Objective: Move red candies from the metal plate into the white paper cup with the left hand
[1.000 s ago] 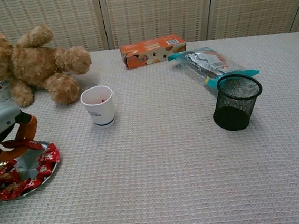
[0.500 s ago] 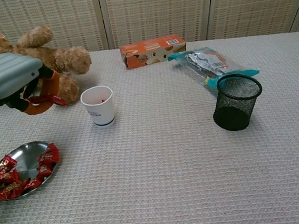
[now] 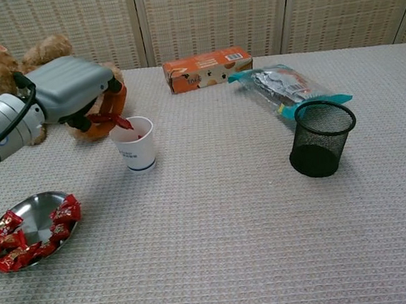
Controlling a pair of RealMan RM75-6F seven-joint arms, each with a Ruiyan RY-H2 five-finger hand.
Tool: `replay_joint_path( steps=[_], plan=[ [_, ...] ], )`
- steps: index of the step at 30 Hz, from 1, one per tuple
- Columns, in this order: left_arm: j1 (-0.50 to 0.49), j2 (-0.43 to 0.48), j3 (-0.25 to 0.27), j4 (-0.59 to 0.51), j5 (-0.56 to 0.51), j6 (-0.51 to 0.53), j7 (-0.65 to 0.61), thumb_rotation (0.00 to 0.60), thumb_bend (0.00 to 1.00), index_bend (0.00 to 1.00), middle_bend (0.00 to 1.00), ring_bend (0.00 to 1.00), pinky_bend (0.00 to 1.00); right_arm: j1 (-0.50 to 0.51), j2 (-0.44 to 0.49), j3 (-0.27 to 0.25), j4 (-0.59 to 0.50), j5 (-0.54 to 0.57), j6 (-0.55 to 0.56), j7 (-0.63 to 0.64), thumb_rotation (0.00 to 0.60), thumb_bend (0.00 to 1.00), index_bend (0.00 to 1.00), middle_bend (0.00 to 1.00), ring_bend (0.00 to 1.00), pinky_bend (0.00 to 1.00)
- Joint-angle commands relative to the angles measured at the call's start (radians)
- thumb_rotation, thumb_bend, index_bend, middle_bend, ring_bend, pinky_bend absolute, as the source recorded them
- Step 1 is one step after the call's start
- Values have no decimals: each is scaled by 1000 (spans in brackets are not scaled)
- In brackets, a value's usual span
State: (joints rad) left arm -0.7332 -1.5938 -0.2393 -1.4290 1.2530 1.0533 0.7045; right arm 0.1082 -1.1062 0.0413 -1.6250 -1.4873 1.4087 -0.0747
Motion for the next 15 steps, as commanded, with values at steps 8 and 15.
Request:
replay_joint_path(
  steps=[8,15],
  plan=[
    [-50,-62,2,83,-43,-16,44,600,760,740,739,676,1000,-3,5,-1,-2,-9,9,11,600,41,0,0,0,0],
    [-66,-87,11,132,-56,-15,41,600,756,729,715,676,1000,-8,8,3,-2,-5,20,17,600,41,0,0,0,0]
  ],
)
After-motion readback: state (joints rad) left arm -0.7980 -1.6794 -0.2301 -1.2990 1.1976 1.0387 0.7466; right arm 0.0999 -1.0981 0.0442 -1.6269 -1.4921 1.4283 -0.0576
